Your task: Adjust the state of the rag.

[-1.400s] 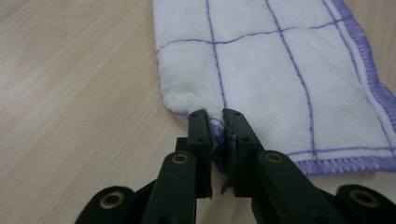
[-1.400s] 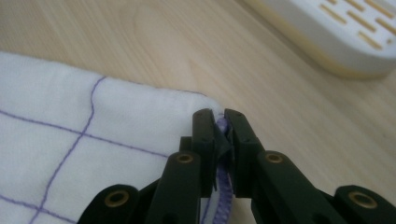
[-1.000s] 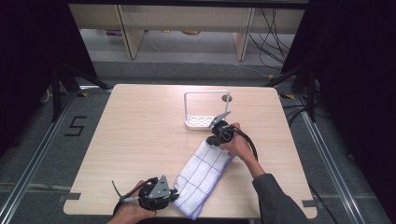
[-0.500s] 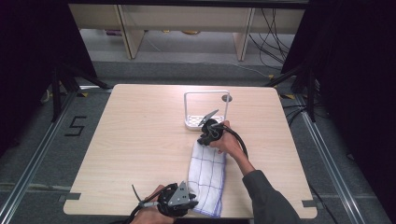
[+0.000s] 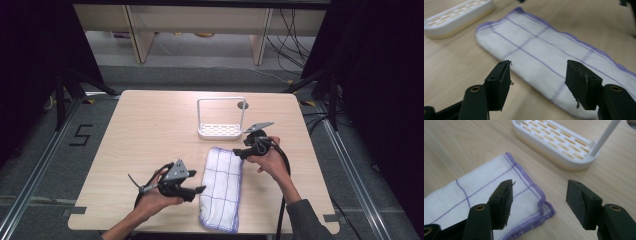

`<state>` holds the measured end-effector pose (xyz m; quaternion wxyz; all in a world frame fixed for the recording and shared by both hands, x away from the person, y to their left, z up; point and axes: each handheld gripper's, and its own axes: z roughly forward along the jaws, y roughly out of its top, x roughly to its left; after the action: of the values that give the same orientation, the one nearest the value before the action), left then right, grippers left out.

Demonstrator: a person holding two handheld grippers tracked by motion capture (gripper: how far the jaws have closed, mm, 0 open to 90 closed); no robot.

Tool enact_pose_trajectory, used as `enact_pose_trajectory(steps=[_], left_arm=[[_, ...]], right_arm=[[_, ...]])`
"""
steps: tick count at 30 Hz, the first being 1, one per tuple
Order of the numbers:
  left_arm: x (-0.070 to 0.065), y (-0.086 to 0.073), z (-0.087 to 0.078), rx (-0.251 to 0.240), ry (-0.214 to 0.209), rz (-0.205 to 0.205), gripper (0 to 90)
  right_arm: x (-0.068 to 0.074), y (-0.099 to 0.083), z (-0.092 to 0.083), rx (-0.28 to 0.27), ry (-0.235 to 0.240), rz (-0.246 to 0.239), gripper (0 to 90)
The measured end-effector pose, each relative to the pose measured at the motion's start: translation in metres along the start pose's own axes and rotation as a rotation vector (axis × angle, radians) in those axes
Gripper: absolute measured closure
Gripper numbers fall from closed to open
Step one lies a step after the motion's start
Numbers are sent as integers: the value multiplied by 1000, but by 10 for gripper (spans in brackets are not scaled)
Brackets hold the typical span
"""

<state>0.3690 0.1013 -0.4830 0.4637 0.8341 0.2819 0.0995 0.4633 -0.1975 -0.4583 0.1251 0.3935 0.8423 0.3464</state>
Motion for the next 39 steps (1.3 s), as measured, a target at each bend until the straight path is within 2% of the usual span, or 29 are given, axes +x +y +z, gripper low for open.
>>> enact_pose_trajectory(steps=[1,2,3,5,6,7,8,9,11,12,13,15,17,20,21,23,24,26,29,31,32,33,34,36,38,39], left_arm=[[6,2,3,3,15,-7,356],[13,4,6,7,36,-16,355],[20,6,9,17,41,-23,351],[32,12,16,45,65,-29,344],[35,13,19,43,70,-38,341],[40,16,24,58,73,-35,338],[43,18,27,69,72,-36,337],[46,20,32,68,83,-51,334],[49,23,40,69,83,-65,332],[51,25,45,84,80,-57,330],[54,27,50,90,89,-54,330],[57,29,57,93,89,-69,330],[61,31,64,102,87,-72,329],[68,34,70,85,90,-102,334],[68,35,71,85,92,-113,332],[70,36,75,87,85,-106,332],[70,36,76,85,86,-116,330],[69,37,80,90,76,-108,331],[67,39,86,94,80,-90,332],[66,39,90,96,71,-89,333],[66,40,92,90,70,-87,334],[65,40,94,86,69,-102,336],[64,40,96,89,65,-101,337],[61,39,101,110,61,-88,350],[58,40,103,120,76,-56,358],[56,40,104,119,85,-48,360]], right_arm=[[-3,-2,-3,23,6,1,386],[-5,-3,-4,23,-4,4,381],[-6,-6,-4,4,-16,15,381],[-10,-8,-7,21,1,39,380],[-11,-10,-7,33,-6,46,375],[-11,-11,-7,35,-2,42,373],[-11,-13,-3,10,-2,53,372],[-12,-12,-4,38,0,48,372],[-11,-14,0,50,-2,52,368],[-10,-14,2,71,-12,73,367],[-10,-15,6,54,-8,61,366],[-10,-16,10,81,-16,71,366],[-10,-17,14,68,-18,64,365],[-9,-18,17,83,-24,79,362],[-10,-18,19,81,-27,72,362],[-11,-18,19,85,-25,86,362],[-11,-19,20,72,-23,98,361],[-11,-19,21,76,-38,106,361],[-11,-18,21,96,-43,98,362],[-11,-19,23,99,-44,92,362],[-11,-20,24,84,-60,88,363],[-10,-19,23,106,-56,88,363],[-11,-19,25,105,-56,76,365],[-10,-20,25,113,-58,79,370],[-10,-20,26,117,-53,65,375],[-10,-21,29,103,-70,52,375]])
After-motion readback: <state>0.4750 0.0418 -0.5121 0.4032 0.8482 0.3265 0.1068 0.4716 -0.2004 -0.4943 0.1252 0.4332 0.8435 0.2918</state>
